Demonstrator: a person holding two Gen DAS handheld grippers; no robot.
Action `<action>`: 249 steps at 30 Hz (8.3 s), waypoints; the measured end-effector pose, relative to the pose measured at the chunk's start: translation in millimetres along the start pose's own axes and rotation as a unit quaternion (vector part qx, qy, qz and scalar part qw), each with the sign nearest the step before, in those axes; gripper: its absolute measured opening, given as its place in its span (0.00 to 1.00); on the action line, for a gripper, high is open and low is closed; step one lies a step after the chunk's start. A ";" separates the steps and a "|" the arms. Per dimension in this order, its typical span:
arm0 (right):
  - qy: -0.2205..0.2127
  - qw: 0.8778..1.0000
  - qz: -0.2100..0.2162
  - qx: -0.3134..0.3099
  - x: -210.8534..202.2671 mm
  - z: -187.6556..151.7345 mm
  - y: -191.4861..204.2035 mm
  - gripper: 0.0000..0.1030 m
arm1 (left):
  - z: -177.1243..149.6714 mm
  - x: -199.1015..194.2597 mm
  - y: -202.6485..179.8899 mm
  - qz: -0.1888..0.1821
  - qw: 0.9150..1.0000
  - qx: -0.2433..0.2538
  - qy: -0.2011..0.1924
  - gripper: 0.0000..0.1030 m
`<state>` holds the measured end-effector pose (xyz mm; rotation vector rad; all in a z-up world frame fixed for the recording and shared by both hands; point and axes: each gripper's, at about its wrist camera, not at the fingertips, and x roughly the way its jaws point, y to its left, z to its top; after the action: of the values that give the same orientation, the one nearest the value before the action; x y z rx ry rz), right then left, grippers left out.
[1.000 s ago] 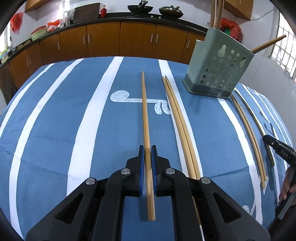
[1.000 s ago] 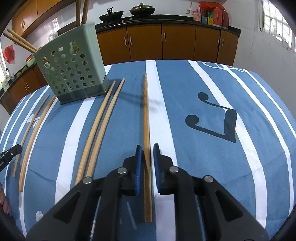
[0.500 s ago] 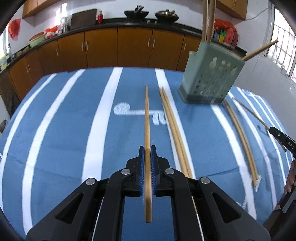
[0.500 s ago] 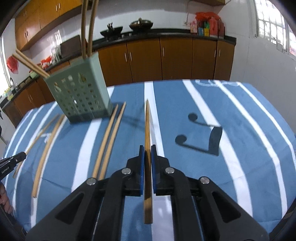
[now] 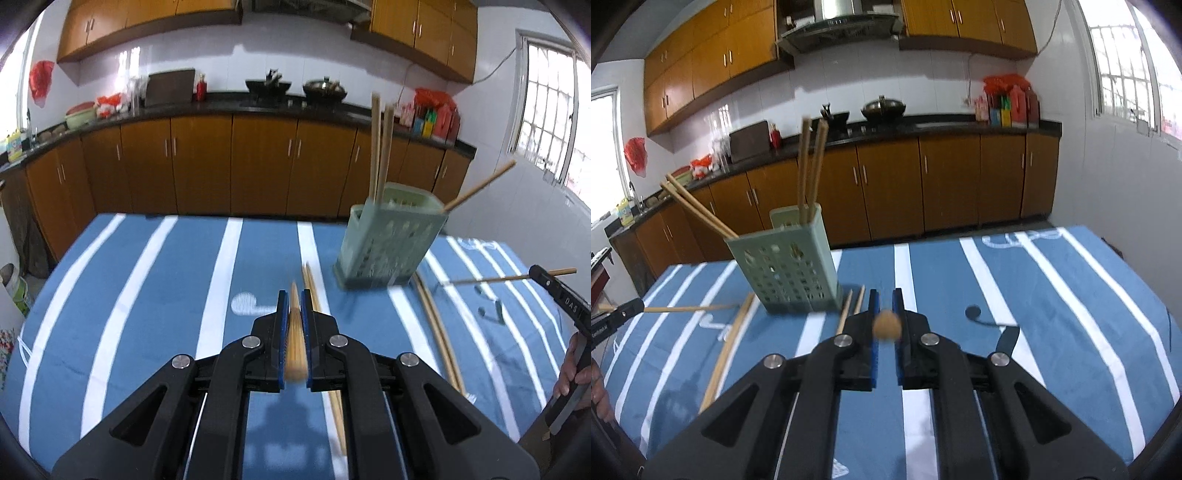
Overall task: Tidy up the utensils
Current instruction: 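Raise the right tool's chopstick upright over the green holder while the left tool does likewise, then lower the right tool's chopstick into the holder while the left tool inserts its chopstick, then open the right tool while the left tool opens, releasing both chopsticks in the holder, then close the right tool on a chopstick on the cloth while the left tool grasps another, then raise the right tool's chopstick upright over the holder while the left tool does likewise, then lower the right tool's chopstick into the holder while the left tool inserts its chopstick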
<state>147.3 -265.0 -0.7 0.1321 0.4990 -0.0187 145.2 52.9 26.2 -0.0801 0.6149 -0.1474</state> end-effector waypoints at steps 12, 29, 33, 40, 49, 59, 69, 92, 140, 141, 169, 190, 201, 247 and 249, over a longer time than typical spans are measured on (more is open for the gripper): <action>-0.028 0.999 0.006 -0.015 -13.3 24.1 11.9 0.08 | 35.3 -17.2 -8.3 0.002 0.999 0.016 -0.048 0.07; -0.168 0.982 0.091 0.007 -73.0 118.5 38.9 0.08 | 106.1 -61.1 -59.2 -0.071 0.984 0.021 -0.160 0.07; -0.187 0.978 0.095 0.008 -64.6 131.5 47.7 0.08 | 124.9 -57.9 -69.6 -0.065 0.979 0.007 -0.195 0.07; -0.152 0.984 0.087 -0.008 -16.6 136.8 58.2 0.08 | 132.8 -13.3 -68.1 -0.040 0.980 -0.017 -0.194 0.07; -0.109 0.990 0.091 -0.006 15.9 128.2 62.8 0.08 | 126.6 14.2 -70.7 -0.042 0.985 -0.017 -0.165 0.07; -0.101 0.991 0.089 -0.012 16.0 121.3 72.9 0.27 | 130.1 8.3 -71.6 -0.037 0.984 -0.017 -0.173 0.41; -0.127 0.990 0.065 0.009 -30.9 102.7 34.6 0.29 | 119.7 -30.2 -51.9 -0.036 0.982 -0.030 -0.184 0.41; 0.193 0.980 0.044 -0.003 86.1 -84.2 46.4 0.18 | -59.3 24.1 21.9 0.038 0.997 -0.049 0.048 0.41; 0.182 0.983 -0.025 -0.012 95.2 -80.3 10.5 0.09 | -68.3 98.8 -8.1 0.039 0.989 0.000 0.142 0.07; 0.181 0.983 -0.025 -0.014 96.1 -79.8 10.5 0.08 | -66.8 99.8 -2.6 0.038 0.989 -0.009 0.142 0.07; 0.175 0.984 -0.033 -0.021 102.0 -79.4 10.0 0.09 | -69.9 100.6 14.9 -0.002 0.991 -0.059 0.124 0.08; 0.176 0.984 -0.025 -0.013 94.0 -83.6 7.3 0.10 | -76.3 93.4 -4.6 0.036 0.991 0.003 0.130 0.08; 0.150 0.989 -0.013 -0.001 73.3 -71.2 -0.5 0.08 | -73.0 82.0 -2.6 0.026 0.990 0.004 0.136 0.07; -0.092 0.991 0.097 0.013 -60.8 72.4 27.1 0.07 | 61.7 -47.3 -43.7 -0.057 0.993 0.038 -0.093 0.07; -0.116 0.987 0.108 0.014 -69.4 84.9 32.3 0.07 | 73.2 -53.7 -53.2 -0.066 0.990 0.041 -0.116 0.07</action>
<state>128.4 -245.1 110.3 0.2084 0.2490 0.1705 138.3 11.4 122.6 -0.0579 0.3697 -0.2862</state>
